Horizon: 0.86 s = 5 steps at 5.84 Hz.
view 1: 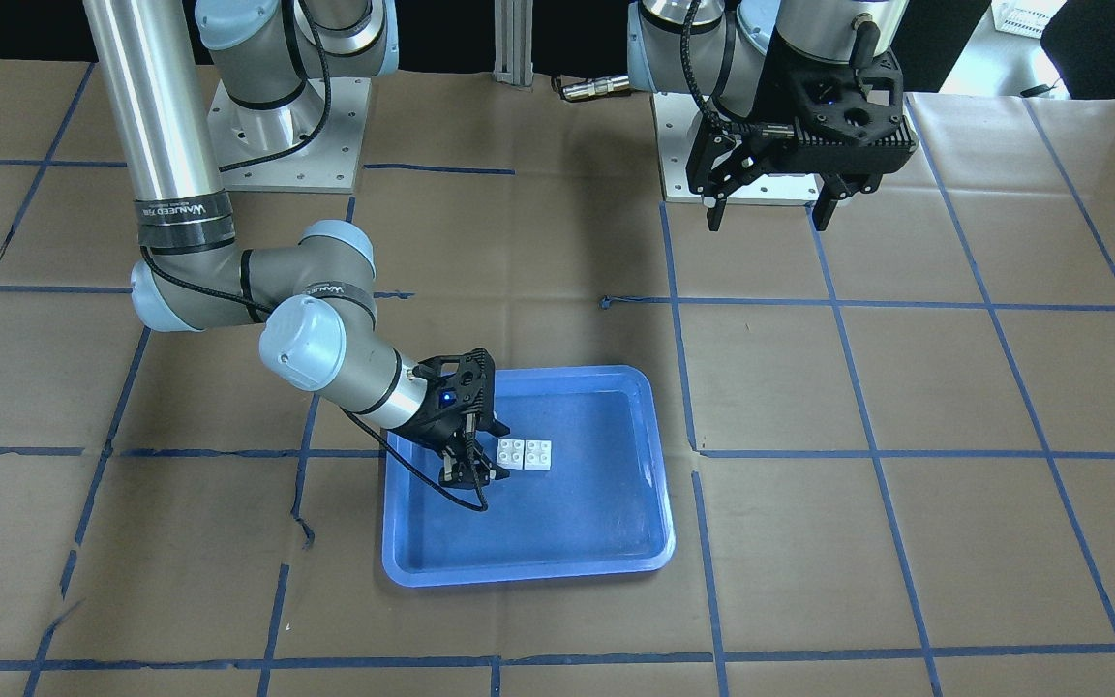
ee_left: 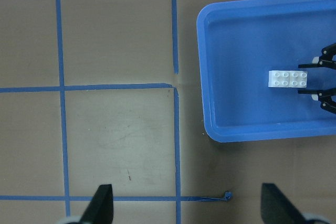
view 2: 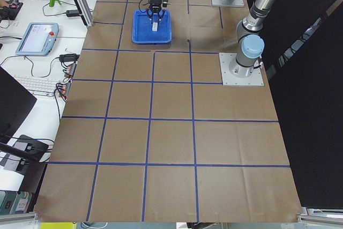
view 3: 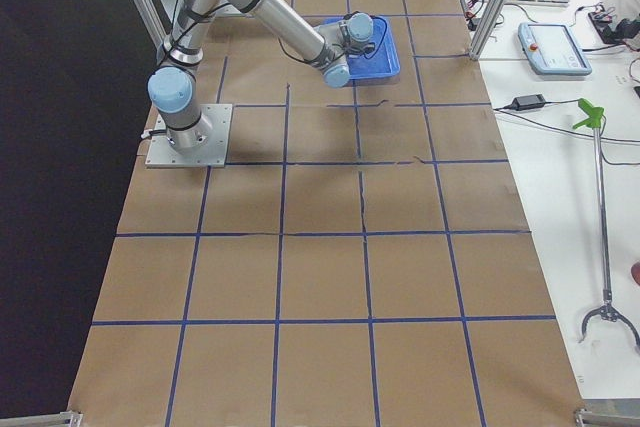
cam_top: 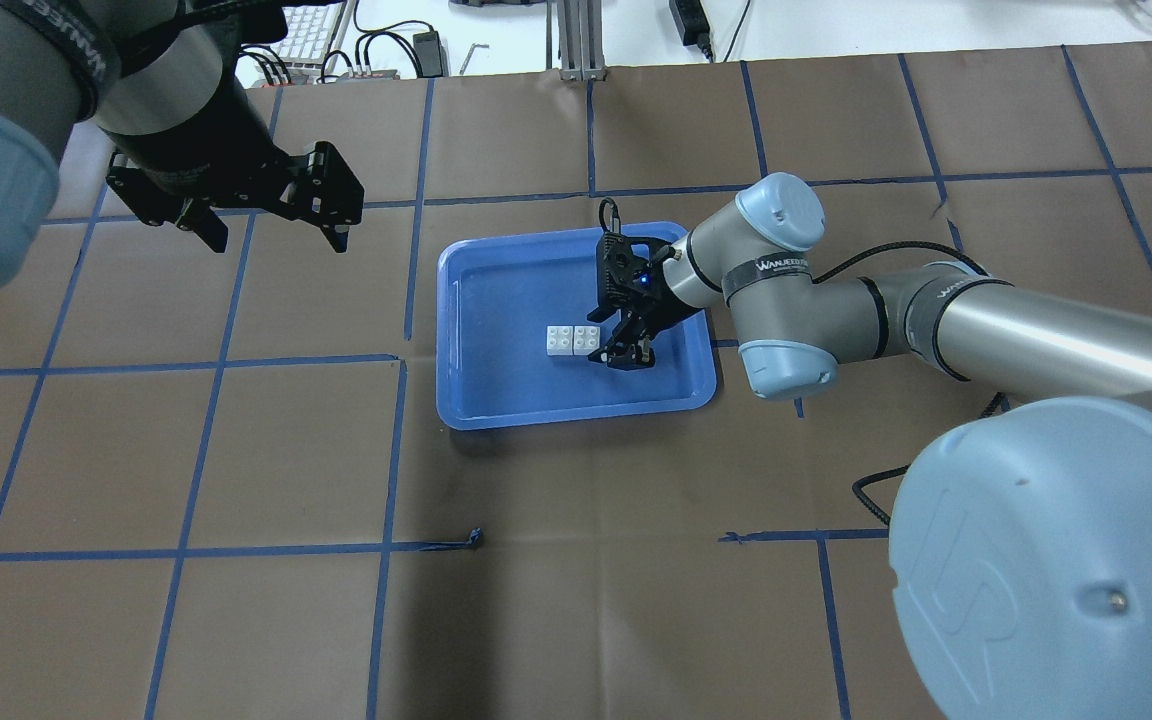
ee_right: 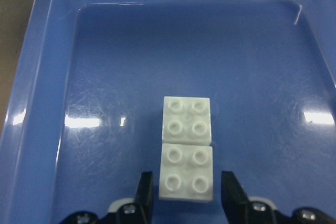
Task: Assemble white blocks and place on blue tray
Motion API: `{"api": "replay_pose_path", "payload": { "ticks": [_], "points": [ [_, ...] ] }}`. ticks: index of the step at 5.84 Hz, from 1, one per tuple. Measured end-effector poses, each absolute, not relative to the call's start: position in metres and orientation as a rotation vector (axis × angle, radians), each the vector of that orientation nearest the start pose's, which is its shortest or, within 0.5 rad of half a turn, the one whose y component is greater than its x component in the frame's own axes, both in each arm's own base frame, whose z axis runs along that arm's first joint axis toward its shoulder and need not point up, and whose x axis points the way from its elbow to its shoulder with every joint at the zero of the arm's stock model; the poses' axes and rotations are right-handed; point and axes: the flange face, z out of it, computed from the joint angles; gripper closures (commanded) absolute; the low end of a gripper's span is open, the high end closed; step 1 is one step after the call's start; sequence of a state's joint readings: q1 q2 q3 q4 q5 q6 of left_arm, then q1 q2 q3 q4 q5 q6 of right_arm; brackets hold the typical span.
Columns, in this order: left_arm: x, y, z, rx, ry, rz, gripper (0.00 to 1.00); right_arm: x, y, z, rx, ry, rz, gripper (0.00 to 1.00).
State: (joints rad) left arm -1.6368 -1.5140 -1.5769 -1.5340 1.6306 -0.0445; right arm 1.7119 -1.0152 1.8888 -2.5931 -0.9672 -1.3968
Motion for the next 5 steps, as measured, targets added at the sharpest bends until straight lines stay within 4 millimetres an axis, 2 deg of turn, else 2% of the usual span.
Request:
{"api": "replay_pose_path", "payload": {
  "ticks": [2, 3, 5],
  "points": [
    [-0.158, -0.466, 0.516, 0.029, 3.083, -0.140, 0.00, 0.271, -0.560, 0.172, -1.844, 1.924, -0.661, 0.00],
    [-0.158, -0.466, 0.516, 0.029, 3.083, -0.141, 0.00, 0.268, -0.564, 0.190, -1.804, 1.997, -0.651, 0.00],
    [-0.158, -0.466, 0.516, 0.029, 3.083, -0.140, 0.00, 0.251, -0.559, 0.236, -1.694, 2.228, -0.530, 0.00]
  ]
}}
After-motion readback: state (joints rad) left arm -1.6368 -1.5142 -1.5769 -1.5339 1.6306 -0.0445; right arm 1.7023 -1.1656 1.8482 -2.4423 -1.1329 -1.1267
